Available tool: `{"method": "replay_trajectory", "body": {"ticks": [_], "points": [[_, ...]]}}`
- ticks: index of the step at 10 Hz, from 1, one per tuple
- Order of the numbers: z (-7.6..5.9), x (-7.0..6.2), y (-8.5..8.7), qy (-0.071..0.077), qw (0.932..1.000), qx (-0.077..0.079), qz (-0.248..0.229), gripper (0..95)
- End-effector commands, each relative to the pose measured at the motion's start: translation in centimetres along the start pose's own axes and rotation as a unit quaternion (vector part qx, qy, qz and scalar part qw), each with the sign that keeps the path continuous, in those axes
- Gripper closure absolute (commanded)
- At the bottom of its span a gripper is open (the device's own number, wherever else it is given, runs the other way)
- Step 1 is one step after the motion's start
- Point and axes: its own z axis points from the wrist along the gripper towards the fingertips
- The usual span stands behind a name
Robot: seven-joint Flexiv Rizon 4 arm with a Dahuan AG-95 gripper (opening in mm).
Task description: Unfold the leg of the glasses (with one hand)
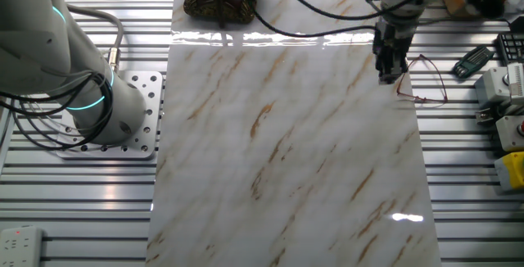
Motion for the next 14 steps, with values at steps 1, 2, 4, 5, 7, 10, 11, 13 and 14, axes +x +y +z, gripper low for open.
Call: {"method": "replay_trajectory", "body": {"ticks": [1, 2, 4, 5, 7, 10, 11, 13, 14], "points": [[0.4, -0.9, 0.3, 0.014, 0.9995, -0.007, -0.026, 76.0], [0.5, -1.2, 0.4, 0.015, 0.9991, -0.011, -0.037, 76.0], [1.1, -1.4, 0.5, 0.016, 0.9982, -0.02, -0.054, 76.0], [1.4, -1.5, 0.4, 0.018, 0.9978, -0.024, -0.059, 76.0], [1.6, -1.8, 0.5, 0.019, 0.9971, -0.034, -0.065, 76.0], [2.1, -3.5, 1.2, 0.014, 0.9953, -0.036, -0.089, 76.0], [2.5, -4.0, 1.5, 0.009, 0.9942, -0.035, -0.102, 76.0], [3.5, -4.6, 2.0, 0.002, 0.9903, -0.032, -0.135, 76.0], [3.8, -4.8, 2.0, -0.001, 0.9865, -0.032, -0.16, 76.0]]}}
